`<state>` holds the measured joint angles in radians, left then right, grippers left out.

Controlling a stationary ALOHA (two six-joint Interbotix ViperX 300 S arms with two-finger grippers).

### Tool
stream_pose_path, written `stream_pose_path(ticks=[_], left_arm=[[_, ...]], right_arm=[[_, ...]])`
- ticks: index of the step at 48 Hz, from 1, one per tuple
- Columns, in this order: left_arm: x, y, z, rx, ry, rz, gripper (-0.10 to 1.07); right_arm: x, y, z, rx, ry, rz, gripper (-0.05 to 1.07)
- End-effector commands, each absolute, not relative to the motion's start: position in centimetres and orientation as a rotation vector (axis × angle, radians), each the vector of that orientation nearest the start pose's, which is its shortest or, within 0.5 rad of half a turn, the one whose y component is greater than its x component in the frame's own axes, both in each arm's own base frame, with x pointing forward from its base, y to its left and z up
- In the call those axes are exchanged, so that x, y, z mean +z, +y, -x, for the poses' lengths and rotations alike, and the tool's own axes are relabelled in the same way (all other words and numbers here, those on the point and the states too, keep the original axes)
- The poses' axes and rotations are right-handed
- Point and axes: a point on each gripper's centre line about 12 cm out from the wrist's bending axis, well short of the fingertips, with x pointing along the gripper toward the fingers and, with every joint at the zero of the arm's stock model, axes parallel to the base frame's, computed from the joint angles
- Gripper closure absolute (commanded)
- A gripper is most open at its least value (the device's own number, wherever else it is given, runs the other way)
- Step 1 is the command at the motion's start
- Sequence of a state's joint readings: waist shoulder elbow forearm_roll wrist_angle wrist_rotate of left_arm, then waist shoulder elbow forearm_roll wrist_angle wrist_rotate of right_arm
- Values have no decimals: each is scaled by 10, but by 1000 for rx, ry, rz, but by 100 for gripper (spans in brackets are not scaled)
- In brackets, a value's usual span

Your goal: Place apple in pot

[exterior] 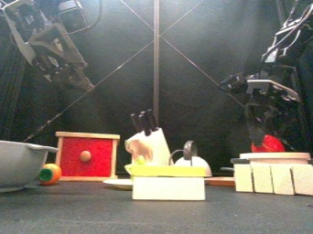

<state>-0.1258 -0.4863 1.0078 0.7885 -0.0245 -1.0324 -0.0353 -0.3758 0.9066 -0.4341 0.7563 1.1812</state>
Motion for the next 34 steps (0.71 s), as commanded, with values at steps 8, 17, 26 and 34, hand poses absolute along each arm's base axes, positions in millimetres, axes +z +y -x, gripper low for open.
stream_pose_path(ticks=[8, 17, 26, 34], left_arm=[[218, -37, -275, -80, 502, 220, 11], [221, -37, -277, -77, 495, 236, 11], [222, -37, -278, -74, 492, 246, 11], [223, -37, -278, -76, 490, 247, 11]], right_arm=[[185, -41, -235, -725, 929, -573, 2], [196, -40, -227, -671, 852, -553, 2], [202, -35, -223, -608, 789, -561, 2], [200, -30, -225, -556, 764, -559, 2]])
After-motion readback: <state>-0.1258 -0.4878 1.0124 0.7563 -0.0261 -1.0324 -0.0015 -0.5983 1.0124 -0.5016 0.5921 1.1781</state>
